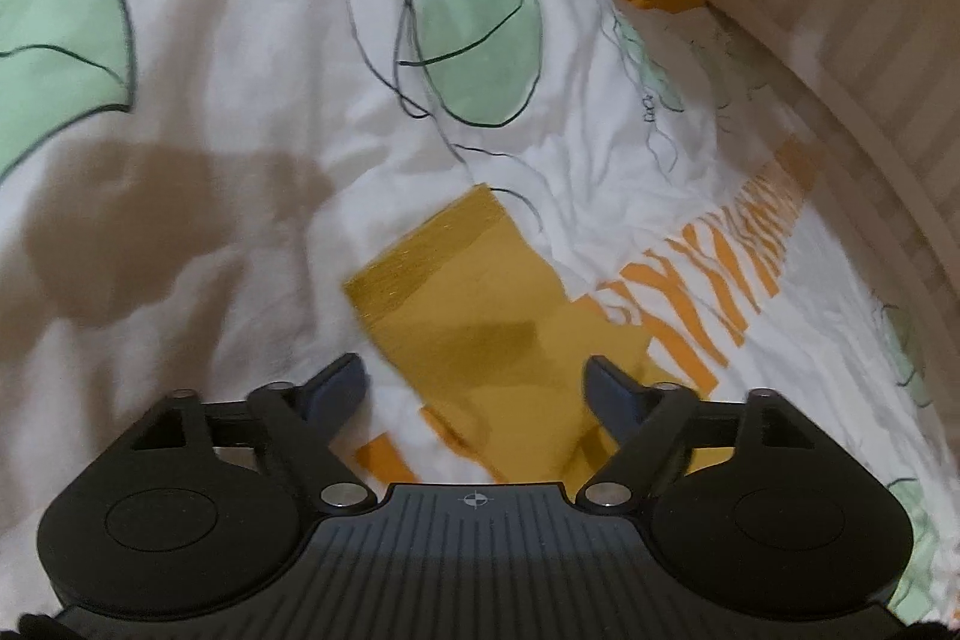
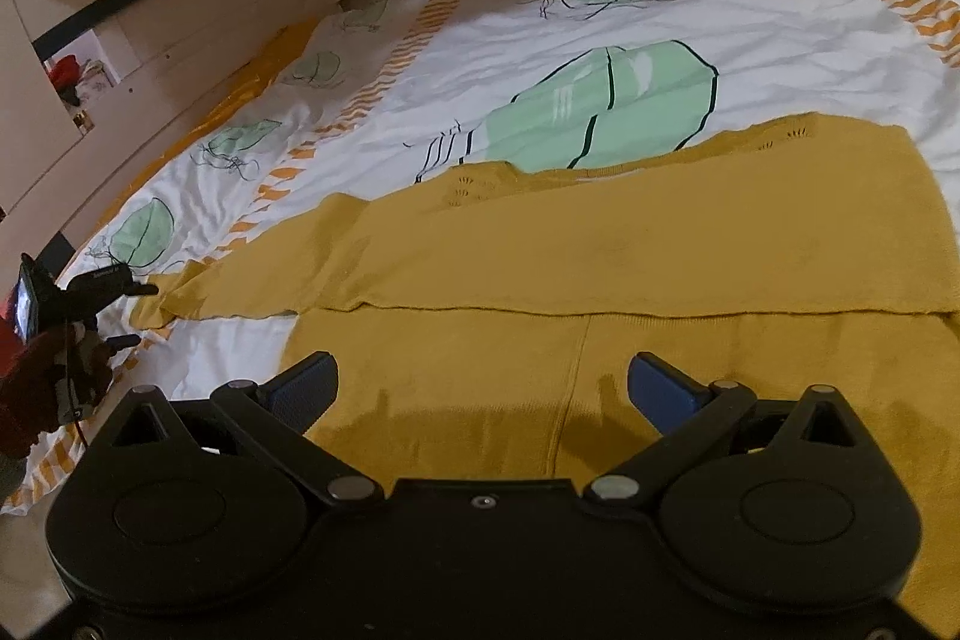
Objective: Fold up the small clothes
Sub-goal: 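Grasp the other sleeve cuff with the left gripper, then lift the sleeve with the left gripper, lay it across the body, release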
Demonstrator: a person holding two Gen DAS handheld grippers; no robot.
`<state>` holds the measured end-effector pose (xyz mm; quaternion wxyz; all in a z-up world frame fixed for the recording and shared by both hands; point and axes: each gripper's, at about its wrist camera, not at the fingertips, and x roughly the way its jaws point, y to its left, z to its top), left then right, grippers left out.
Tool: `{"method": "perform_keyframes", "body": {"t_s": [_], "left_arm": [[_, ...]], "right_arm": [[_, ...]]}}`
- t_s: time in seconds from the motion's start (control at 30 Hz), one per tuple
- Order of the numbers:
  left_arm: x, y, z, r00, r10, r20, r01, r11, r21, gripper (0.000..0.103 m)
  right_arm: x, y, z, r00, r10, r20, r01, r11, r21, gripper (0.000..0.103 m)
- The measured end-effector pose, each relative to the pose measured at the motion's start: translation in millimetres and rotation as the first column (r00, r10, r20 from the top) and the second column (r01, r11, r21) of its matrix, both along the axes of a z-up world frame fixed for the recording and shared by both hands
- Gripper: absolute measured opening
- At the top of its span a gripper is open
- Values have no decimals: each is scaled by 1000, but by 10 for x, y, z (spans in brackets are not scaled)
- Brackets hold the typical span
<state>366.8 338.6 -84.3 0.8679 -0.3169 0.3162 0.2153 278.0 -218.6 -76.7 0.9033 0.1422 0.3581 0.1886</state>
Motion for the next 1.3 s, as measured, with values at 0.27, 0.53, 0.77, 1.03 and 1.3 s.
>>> {"method": "perform_keyframes", "body": {"t_s": [0.27,0.53,0.77,1.03,1.3], "left_arm": [[133,-4,-107,998,-59,13,58,997,44,82],[80,104,-115,998,-24,53,25,999,-21,55],[16,144,-112,997,13,73,-10,999,-48,6],[86,-359,438,978,-98,182,98,995,13,6],[64,-1468,1141,907,-290,306,292,956,42,6]], "right_arm": [[18,7,-70,1000,3,-31,-3,1000,3,103],[26,56,-98,999,20,-50,-20,1000,1,103],[26,42,-104,998,17,-58,-17,1000,7,103],[29,-15,-52,998,6,-58,-5,1000,25,103],[32,-193,175,999,-37,-8,38,997,64,103]]}}
